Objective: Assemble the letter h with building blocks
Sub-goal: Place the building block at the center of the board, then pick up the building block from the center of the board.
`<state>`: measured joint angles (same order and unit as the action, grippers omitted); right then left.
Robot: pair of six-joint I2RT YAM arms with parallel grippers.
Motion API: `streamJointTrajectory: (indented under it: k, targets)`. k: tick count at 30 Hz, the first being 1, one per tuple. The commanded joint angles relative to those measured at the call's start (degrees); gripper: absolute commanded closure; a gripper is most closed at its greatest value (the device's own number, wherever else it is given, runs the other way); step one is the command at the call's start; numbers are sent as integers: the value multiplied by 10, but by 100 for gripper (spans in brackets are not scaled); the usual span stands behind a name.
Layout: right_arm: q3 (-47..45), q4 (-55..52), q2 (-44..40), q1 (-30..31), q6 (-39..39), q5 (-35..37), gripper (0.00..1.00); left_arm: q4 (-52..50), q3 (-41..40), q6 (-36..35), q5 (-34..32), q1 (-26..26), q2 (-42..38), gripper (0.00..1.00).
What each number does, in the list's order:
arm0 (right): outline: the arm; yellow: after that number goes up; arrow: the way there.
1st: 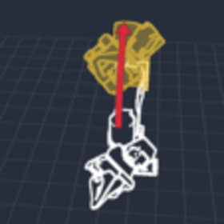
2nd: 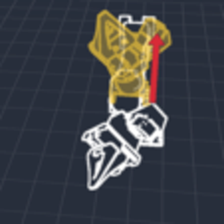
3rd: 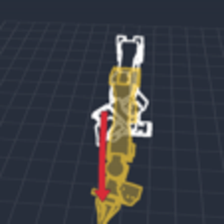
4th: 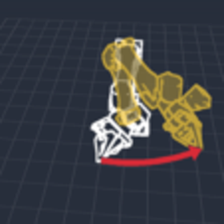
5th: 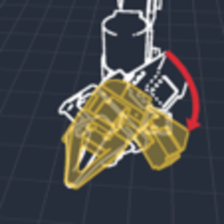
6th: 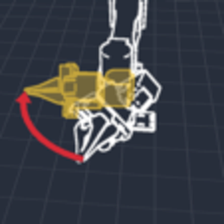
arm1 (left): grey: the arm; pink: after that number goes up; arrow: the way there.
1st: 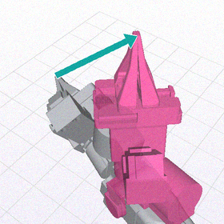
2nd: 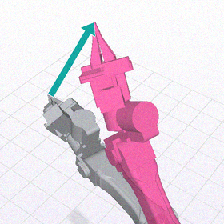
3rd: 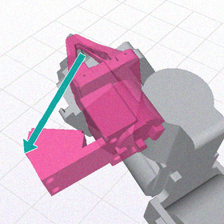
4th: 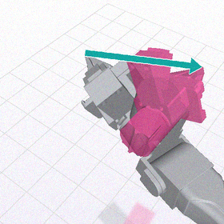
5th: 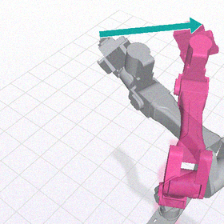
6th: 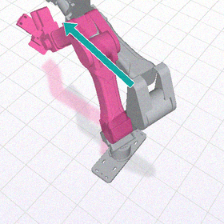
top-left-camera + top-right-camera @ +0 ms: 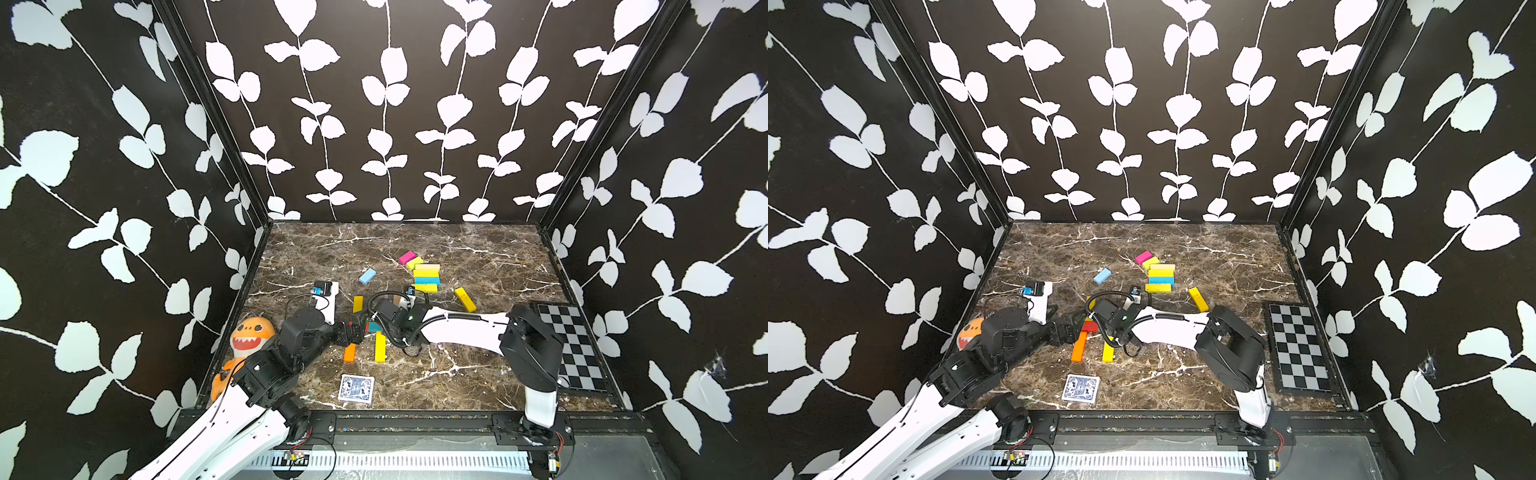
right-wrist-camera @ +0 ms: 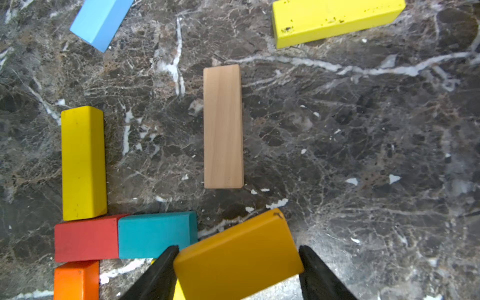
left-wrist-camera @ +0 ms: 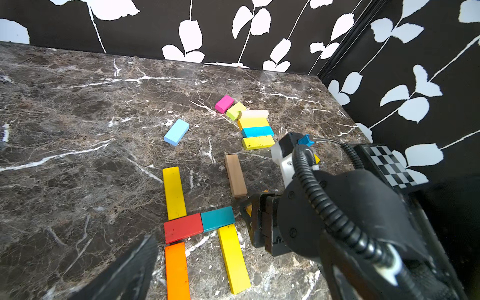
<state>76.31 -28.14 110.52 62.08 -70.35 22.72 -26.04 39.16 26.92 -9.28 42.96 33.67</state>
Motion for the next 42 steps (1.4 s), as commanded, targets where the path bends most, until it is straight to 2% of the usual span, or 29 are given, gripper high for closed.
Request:
streamJointTrajectory:
  k: [1,11,17,23,26,32,35,38,40,42]
  targets:
    - [18,-22,19,5,-22,11,29,17,-2,-5,5,-1,-3,1]
    - [17,-27,32,2,-30,6,27,18,-3,-6,3,-1,2,1]
    - [13,-15,18,2,-18,17,18,17,-1,-7,6,-1,-2,1]
    - [-1,-4,-17,1,13,25,16,17,-1,-7,8,0,-1,1]
    - [-8,0,-38,-1,46,21,15,17,0,-7,14,-1,-2,1]
    - [-84,67,-110,-1,175,4,14,14,2,-9,18,0,-12,1]
    - [-158,181,-163,-1,240,-37,11,10,4,-9,18,0,-10,1]
    - [-153,146,-181,-6,276,-41,8,8,4,-8,19,-1,-8,1]
    - [-145,115,-184,-24,292,-78,8,7,6,-6,19,0,-7,1]
    - [-162,131,-208,-43,303,-130,9,4,7,-6,17,-1,-7,1]
